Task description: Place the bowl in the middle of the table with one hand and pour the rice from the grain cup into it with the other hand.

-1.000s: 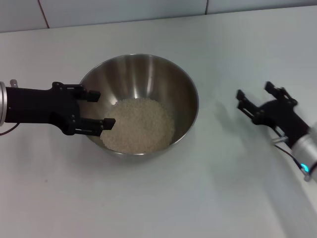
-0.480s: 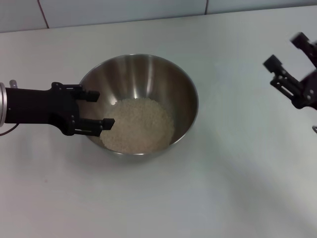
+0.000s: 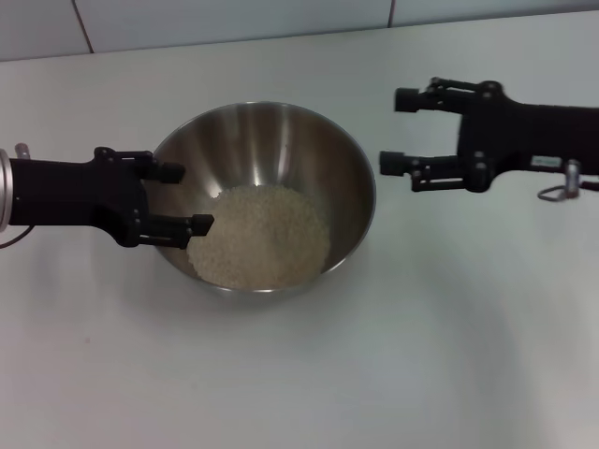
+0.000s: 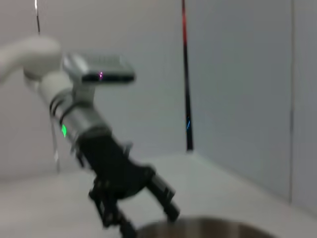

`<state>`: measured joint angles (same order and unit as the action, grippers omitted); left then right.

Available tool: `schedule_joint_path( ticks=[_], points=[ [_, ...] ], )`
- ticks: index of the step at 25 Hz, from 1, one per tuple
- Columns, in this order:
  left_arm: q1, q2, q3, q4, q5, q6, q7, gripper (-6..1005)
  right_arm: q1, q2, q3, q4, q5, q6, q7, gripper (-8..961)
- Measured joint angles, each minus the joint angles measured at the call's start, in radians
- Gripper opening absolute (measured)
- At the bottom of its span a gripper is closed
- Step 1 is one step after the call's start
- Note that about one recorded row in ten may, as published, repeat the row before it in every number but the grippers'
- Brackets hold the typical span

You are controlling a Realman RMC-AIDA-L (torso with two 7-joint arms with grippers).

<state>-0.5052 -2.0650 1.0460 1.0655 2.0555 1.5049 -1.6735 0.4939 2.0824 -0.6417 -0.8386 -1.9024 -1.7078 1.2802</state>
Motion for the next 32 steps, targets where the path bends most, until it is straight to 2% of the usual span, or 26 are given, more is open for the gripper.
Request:
schedule_joint_path(
  ticks=[5, 12, 32],
  points=[
    [0.001, 0.002, -0.001, 0.001, 0.0, -0.009, 0.001, 824, 0.013, 0.002, -0.184, -0.118, -0.024, 0.104, 0.179, 827],
    [-0.004, 0.004, 0.002, 0.001, 0.0, -0.016, 0.003, 824, 0.023, 0.002, -0.297, -0.172, -0.058, 0.177, 0.26, 827],
    [-0.006, 0.005, 0.002, 0.002, 0.002, -0.022, 0.005, 824, 0.029, 0.002, -0.312, -0.184, -0.059, 0.189, 0.276, 827]
  ],
)
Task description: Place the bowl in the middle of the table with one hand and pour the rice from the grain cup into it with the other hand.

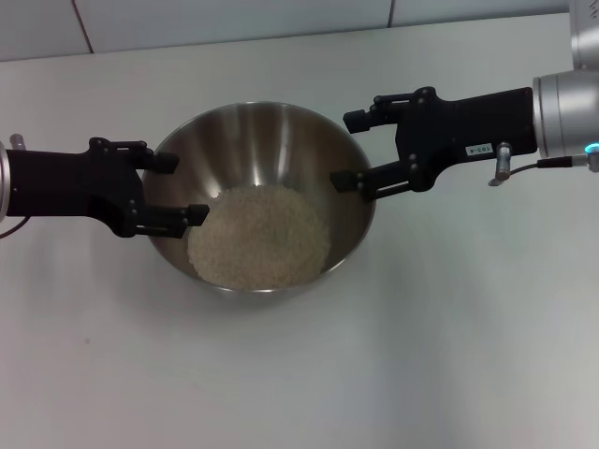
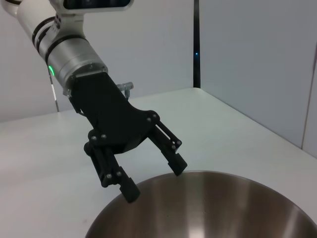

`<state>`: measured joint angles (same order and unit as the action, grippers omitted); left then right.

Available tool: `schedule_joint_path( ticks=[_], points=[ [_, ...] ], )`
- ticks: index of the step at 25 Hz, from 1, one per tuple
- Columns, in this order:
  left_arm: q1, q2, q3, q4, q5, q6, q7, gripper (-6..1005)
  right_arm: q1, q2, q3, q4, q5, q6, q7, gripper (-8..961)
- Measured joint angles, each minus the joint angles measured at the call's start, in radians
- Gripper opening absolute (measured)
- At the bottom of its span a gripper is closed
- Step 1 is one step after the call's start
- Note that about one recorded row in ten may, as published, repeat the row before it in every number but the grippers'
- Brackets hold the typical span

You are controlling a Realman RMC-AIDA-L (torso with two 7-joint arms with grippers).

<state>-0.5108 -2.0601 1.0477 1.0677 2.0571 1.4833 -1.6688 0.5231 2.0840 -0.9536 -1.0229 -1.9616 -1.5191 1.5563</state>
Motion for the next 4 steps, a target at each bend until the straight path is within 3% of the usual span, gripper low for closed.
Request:
schedule_joint_path(
  ticks=[4],
  points=[
    [-0.001, 0.0, -0.002, 0.0, 0.0, -0.001, 0.0, 824, 0.0, -0.001, 0.0, 0.0, -0.013, 0.004, 0.0, 827]
  ],
)
